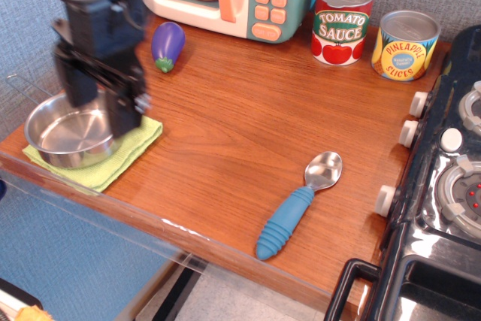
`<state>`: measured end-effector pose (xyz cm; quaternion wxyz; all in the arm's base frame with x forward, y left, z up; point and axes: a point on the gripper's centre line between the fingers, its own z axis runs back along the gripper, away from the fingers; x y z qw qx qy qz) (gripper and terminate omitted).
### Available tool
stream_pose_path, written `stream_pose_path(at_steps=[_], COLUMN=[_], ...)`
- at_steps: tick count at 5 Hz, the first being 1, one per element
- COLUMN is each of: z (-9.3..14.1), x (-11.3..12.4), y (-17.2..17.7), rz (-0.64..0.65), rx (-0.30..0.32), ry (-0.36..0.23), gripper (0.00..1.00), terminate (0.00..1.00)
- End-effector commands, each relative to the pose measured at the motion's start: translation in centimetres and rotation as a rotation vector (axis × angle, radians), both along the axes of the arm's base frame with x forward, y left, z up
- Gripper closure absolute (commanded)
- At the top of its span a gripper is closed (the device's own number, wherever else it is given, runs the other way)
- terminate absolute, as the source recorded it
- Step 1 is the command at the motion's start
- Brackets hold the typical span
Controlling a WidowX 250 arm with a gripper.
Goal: Move the pot to the center right of the table before the tomato cans.
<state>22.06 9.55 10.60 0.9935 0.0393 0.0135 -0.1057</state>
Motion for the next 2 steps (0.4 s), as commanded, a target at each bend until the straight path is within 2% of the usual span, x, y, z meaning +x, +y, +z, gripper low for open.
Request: stream_pose_path(at_steps=[1, 2], z=[-1.0, -3.2], x=[2.0, 2.0], y=[5.5, 5.1], rz=[0.074, 0.119], rx=[0.164, 0.157], ry=[-0.043, -0.017], gripper=[0.00, 0.00], terminate=[0.00, 0.00])
